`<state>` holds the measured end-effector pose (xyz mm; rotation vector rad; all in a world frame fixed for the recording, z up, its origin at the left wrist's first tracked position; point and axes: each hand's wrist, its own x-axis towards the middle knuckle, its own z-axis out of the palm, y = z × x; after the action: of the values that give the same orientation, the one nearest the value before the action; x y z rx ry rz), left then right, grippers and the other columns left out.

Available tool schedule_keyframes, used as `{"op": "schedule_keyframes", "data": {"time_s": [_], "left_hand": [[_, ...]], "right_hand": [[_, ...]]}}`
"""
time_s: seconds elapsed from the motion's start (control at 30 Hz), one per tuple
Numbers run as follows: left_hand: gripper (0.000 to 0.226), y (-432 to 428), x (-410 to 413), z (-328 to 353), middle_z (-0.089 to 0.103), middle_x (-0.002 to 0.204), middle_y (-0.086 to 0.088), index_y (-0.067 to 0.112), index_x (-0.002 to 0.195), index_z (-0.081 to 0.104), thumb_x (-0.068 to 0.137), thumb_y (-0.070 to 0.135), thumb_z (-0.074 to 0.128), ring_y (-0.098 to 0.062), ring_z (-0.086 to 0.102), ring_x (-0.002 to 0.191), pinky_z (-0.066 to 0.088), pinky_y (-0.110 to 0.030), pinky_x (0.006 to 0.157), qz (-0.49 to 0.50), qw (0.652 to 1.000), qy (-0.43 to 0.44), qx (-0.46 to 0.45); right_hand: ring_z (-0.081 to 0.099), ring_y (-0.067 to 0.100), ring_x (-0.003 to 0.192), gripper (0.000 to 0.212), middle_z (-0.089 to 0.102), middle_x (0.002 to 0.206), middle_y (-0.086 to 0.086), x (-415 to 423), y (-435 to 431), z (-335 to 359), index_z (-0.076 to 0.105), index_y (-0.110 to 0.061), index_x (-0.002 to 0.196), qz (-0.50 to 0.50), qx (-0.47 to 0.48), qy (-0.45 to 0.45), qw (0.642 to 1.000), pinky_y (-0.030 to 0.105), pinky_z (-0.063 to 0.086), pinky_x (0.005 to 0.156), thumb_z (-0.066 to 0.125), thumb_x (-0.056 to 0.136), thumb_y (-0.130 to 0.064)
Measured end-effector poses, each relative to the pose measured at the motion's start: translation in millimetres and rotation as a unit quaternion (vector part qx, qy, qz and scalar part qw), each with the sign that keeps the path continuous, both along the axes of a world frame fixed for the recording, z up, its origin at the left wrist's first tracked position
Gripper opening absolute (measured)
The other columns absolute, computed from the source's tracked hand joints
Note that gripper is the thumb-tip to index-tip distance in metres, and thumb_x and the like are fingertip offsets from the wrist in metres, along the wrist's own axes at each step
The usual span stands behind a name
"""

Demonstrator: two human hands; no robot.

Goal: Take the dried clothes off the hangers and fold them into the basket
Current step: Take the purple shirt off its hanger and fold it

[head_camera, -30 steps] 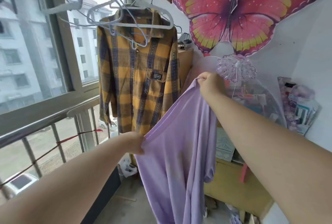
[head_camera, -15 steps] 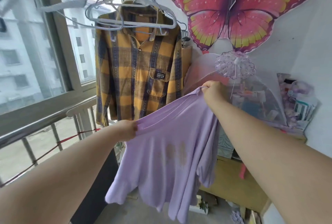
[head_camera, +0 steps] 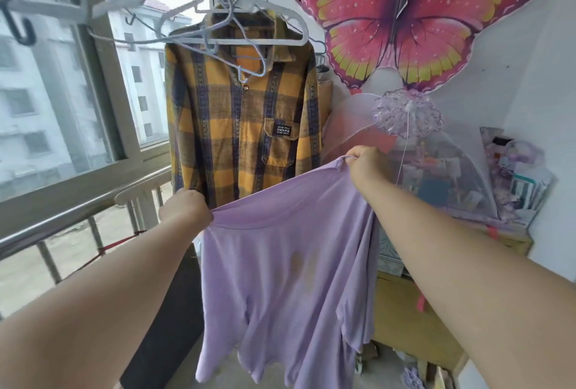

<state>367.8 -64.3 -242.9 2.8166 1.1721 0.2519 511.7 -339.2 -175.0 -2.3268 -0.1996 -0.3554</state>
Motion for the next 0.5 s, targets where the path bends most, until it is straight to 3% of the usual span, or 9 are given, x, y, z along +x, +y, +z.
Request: {"op": "schedule_keyframes", "data": {"time_s": [0.03,0.1,0.2,0.3,0.37,0.4,0.43,0.5], "left_hand": [[0.001,1,0,-1,0.057,0.078,-0.001,0.017,0.076,0.057,0.075,0.016,0.057,-0.021,0.058,0.071,0.046,-0.027,0.055,-0.008,1.0,-0.001,-0.03],[0.015,1,4,-3,0.062,0.078,-0.003,0.007,0.093,0.061,0.078,0.01,0.063,-0.023,0.061,0.073,0.05,-0.029,0.06,-0.033,0.996,0.021,-0.084],[0.032,-3,4,-5,0.058,0.09,-0.009,0.003,0.112,0.062,0.091,0.027,0.059,-0.027,0.06,0.09,0.046,-0.028,0.08,-0.059,0.983,0.019,-0.171],[0.041,-9,-7,-3,0.059,0.091,-0.01,0.004,0.121,0.06,0.094,0.035,0.054,-0.028,0.058,0.102,0.037,-0.027,0.08,-0.064,0.982,0.045,-0.171],[0.036,-9,-5,-4,0.054,0.098,-0.009,0.006,0.129,0.053,0.097,0.022,0.051,-0.02,0.061,0.082,0.042,-0.023,0.068,-0.009,0.959,-0.015,-0.282],[0.033,-9,-2,-4,0.053,0.098,-0.008,0.007,0.129,0.052,0.097,0.014,0.048,-0.015,0.061,0.063,0.046,-0.021,0.057,-0.028,0.961,0.003,-0.274],[0.03,-13,-2,0,0.054,0.096,-0.009,0.007,0.126,0.053,0.096,0.009,0.048,-0.009,0.057,0.046,0.046,-0.018,0.048,-0.018,0.956,0.006,-0.292],[0.013,-15,-4,0,0.055,0.084,-0.007,0.006,0.105,0.057,0.095,0.007,0.049,-0.008,0.05,0.038,0.043,-0.016,0.041,-0.012,0.961,0.013,-0.277]], "right_hand": [[0.062,0.029,0.089,0.02,0.068,0.099,0.011,1,-1,-1,0.063,-0.025,0.081,0.0,-0.002,0.003,1.0,0.033,0.05,0.08,0.051,0.096,-0.021],[0.062,0.03,0.092,0.02,0.067,0.101,0.012,1,-1,-4,0.066,-0.025,0.084,0.0,-0.01,0.006,1.0,0.034,0.05,0.082,0.051,0.096,-0.021],[0.062,0.032,0.1,0.021,0.067,0.107,0.014,1,0,-7,0.071,-0.022,0.097,-0.002,-0.018,0.008,1.0,0.038,0.052,0.088,0.05,0.096,-0.02],[0.062,0.032,0.101,0.021,0.066,0.108,0.015,1,-1,-9,0.071,-0.02,0.1,0.003,-0.015,0.009,1.0,0.035,0.051,0.085,0.05,0.096,-0.019],[0.063,0.031,0.098,0.02,0.067,0.105,0.014,3,-4,-11,0.071,-0.019,0.098,0.01,-0.007,0.012,1.0,0.031,0.047,0.079,0.051,0.095,-0.018],[0.063,0.031,0.097,0.019,0.068,0.104,0.014,4,-5,-13,0.07,-0.02,0.097,0.012,-0.006,0.014,1.0,0.031,0.046,0.078,0.052,0.095,-0.018],[0.063,0.031,0.097,0.019,0.068,0.103,0.013,3,-5,-14,0.07,-0.02,0.097,0.013,-0.006,0.015,1.0,0.031,0.046,0.078,0.052,0.095,-0.018],[0.063,0.031,0.098,0.019,0.068,0.104,0.013,1,-3,-16,0.07,-0.021,0.097,0.015,-0.002,0.017,1.0,0.031,0.046,0.078,0.051,0.095,-0.018]]}}
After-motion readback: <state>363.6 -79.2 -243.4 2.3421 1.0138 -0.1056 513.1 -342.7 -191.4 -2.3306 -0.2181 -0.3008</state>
